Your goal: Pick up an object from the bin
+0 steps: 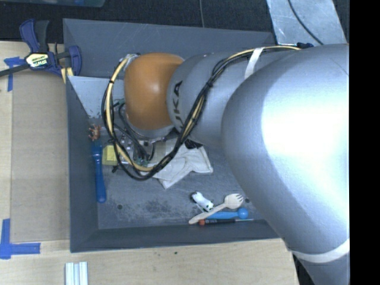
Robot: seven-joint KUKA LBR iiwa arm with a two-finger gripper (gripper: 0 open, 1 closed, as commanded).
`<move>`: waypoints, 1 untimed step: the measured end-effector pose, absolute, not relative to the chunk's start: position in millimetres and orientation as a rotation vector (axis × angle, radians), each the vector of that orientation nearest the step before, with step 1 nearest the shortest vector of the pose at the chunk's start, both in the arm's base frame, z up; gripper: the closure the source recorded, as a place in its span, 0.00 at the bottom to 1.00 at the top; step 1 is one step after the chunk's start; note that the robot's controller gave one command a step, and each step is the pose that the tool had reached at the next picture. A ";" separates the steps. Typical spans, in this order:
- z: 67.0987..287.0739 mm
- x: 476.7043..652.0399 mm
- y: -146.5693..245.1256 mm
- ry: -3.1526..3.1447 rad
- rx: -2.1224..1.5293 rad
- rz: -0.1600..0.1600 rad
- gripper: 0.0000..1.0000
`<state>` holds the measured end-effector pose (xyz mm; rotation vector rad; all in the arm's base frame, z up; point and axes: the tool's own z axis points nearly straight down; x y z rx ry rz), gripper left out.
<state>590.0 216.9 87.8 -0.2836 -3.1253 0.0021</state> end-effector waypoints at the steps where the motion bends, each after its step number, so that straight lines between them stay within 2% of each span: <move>1: 119.0 593.1 217.1 -3.135 -0.286 -0.005 1.00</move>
Offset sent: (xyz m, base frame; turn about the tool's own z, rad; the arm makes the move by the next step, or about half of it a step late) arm 0.0023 0.0005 0.0996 0.0009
